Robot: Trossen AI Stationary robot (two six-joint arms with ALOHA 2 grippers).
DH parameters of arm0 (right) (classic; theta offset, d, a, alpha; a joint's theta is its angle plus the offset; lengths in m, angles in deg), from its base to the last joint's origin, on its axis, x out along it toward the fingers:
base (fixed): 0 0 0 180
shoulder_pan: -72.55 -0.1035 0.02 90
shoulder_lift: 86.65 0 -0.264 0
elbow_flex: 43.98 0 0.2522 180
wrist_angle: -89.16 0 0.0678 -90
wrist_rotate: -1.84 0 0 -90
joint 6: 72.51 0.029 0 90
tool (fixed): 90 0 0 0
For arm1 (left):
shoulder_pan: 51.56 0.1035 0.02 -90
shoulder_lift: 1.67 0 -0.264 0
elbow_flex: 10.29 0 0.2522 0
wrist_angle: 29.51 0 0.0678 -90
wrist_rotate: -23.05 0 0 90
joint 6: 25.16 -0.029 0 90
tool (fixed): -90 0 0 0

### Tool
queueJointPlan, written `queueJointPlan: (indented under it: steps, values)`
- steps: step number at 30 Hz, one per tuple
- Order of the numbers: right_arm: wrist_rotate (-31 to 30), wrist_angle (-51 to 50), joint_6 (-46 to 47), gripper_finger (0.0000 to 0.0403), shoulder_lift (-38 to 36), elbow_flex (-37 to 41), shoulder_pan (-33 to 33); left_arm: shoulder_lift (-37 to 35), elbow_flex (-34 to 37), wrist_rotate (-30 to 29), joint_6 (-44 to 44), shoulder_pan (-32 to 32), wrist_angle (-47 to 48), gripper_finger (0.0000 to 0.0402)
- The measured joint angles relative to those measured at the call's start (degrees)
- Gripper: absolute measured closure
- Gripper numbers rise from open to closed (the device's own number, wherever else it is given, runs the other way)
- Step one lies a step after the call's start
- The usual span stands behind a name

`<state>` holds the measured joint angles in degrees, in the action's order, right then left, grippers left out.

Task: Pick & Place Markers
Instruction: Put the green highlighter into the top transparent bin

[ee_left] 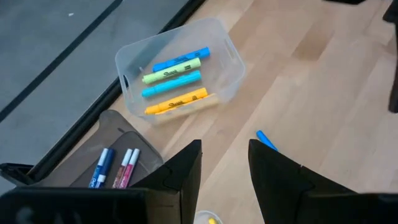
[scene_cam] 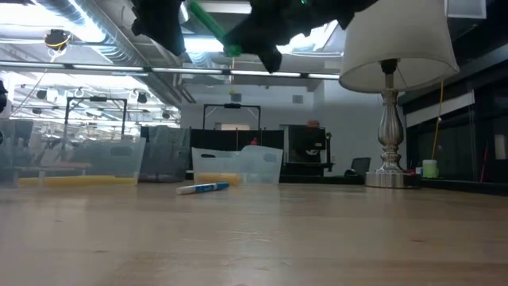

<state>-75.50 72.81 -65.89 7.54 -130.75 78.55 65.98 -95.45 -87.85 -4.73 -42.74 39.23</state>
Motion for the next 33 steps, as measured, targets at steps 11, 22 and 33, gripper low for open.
queueJointPlan:
  steps: [11,22,33]
  values:
    - [0.0,6.7,-1.4,0.0339,0.0,-3.1,0.1,0.0,0.0,0.0,0.0,0.0,0.0,0.0274]
    - [-4.8,9.0,-1.5,0.0339,0.0,-3.2,2.4,0.0,0.0,0.0,-0.2,0.0,0.0,0.0274]
    - [-11.4,9.0,-2.7,0.0339,0.0,-3.2,4.9,0.0,0.0,0.0,-1.7,0.0,-0.1,0.0274]
